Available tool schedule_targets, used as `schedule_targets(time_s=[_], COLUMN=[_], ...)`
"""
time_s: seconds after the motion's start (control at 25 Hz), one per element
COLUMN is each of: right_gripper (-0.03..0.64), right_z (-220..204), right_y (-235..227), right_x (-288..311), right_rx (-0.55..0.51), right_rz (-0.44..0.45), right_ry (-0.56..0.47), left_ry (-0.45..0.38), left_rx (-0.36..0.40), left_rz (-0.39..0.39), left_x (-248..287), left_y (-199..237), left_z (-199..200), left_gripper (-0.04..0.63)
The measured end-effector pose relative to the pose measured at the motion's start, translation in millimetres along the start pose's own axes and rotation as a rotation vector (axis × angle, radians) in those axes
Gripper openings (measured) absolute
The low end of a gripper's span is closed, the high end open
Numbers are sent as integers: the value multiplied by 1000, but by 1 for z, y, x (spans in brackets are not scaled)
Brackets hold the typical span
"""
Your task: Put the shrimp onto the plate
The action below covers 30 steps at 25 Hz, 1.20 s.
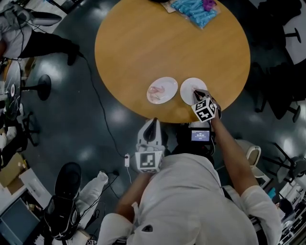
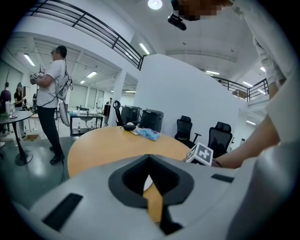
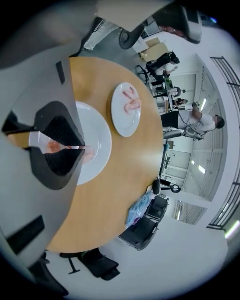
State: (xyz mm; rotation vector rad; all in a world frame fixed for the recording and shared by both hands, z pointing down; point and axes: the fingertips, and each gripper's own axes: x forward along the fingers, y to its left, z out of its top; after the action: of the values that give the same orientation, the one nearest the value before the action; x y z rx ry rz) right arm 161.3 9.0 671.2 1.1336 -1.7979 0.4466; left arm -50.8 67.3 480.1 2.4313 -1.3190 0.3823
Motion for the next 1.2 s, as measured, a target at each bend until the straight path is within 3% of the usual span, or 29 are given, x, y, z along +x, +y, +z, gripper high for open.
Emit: schedule_targets(time_s=[0.36,0.52,0.64,0.84,1.04,1.2], right_gripper=[28,48,54,54,54,54], right_z=[-2,14,19,71,100,114], right_y=[-2,8,12,80,157,180], right_x=[13,16,-10,-19,5,21], right_rx=[89,79,59,43,-28,-29], right_rz=[37,54,50,178,303,336], right_ry=[9,20,-31,-147,-134,-104], left_ry=[-4,2,-25,-25,-31,-31], left_rx=[19,-5,9,-4,-28,-38], left_rz=[4,26,11,24,42,49], left_x=[-5,-4,-7,-10,-20,-23], left_y=[-4,20,3,10,21,29], left_z=[-7,-6,-2,-4,-6,-7], left_gripper=[8,8,8,8,8,8])
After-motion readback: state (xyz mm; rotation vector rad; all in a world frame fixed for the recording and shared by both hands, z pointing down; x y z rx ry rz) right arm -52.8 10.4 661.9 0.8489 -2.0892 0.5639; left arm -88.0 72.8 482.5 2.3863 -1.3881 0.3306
